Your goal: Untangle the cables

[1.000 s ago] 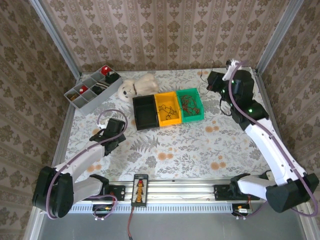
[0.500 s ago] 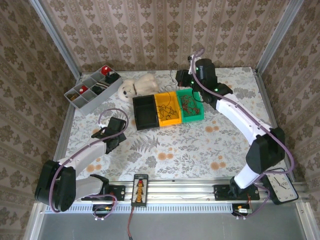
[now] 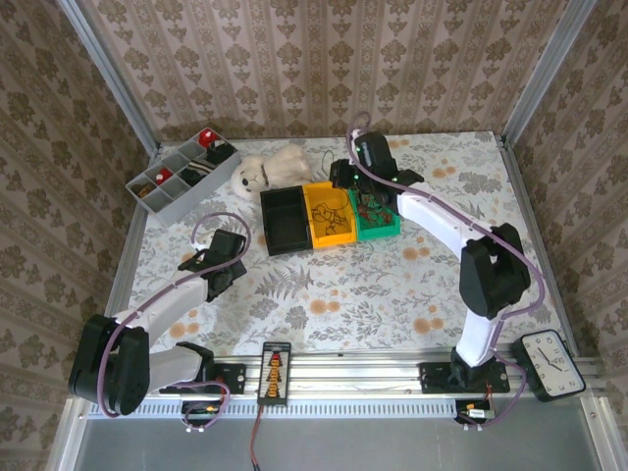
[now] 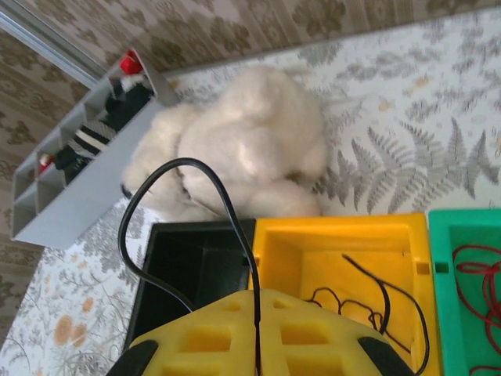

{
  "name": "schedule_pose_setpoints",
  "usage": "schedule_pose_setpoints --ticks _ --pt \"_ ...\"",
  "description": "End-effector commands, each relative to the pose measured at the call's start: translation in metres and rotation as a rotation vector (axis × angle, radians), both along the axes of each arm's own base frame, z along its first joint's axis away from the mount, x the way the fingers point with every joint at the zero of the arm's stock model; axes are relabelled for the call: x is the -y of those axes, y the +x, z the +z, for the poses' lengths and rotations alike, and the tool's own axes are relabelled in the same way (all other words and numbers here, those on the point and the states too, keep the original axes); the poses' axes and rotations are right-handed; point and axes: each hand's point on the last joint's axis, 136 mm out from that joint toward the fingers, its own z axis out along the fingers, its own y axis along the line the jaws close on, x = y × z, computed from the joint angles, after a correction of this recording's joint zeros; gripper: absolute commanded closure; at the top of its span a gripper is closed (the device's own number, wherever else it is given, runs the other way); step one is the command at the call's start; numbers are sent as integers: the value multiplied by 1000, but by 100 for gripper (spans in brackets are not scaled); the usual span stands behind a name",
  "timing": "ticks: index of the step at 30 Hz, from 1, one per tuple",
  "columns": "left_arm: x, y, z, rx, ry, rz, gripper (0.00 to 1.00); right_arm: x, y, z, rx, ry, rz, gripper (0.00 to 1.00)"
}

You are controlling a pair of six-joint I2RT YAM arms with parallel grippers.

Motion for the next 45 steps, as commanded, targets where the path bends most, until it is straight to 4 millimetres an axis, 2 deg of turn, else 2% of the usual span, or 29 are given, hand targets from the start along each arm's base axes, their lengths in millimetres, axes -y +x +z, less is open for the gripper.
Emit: schedule_pose_setpoints --ticks 1,5,11,13,16,17,22,25,29,34,37,42,45 --pt "0 2 3 4 -12 20 100 -14 -6 -24 -108 46 38 91" --pt "1 3 3 7 -16 19 100 -30 -13 -49 -198 106 89 91" --pt "3 6 4 1 -16 4 100 -26 -9 -85 -262 83 22 90" --pt "4 6 5 4 -18 1 100 -26 -8 -90 -263 72 11 80" --pt "4 6 7 5 -18 -1 100 -26 -6 -82 -238 74 4 61" --pt "4 6 8 7 -19 -1 100 -25 -5 -77 -221 72 2 57" --pt "4 6 12 20 -16 -8 100 -10 -4 -54 -136 29 -45 50" --pt "11 12 19 40 -19 -55 100 1 -5 -39 -71 9 -76 48" --pt "23 25 50 87 10 -146 100 25 -7 -25 -2 -31 -165 46" --pt "38 48 117 219 38 -237 100 49 -13 -17 44 -102 -229 47" --pt "60 62 146 269 -15 -325 100 66 -17 -15 50 -119 -273 47" --pt "98 86 177 318 -120 -430 100 94 -21 -9 61 -114 -335 47" --pt "113 101 179 342 -150 -451 100 108 -24 -9 54 -119 -357 47"
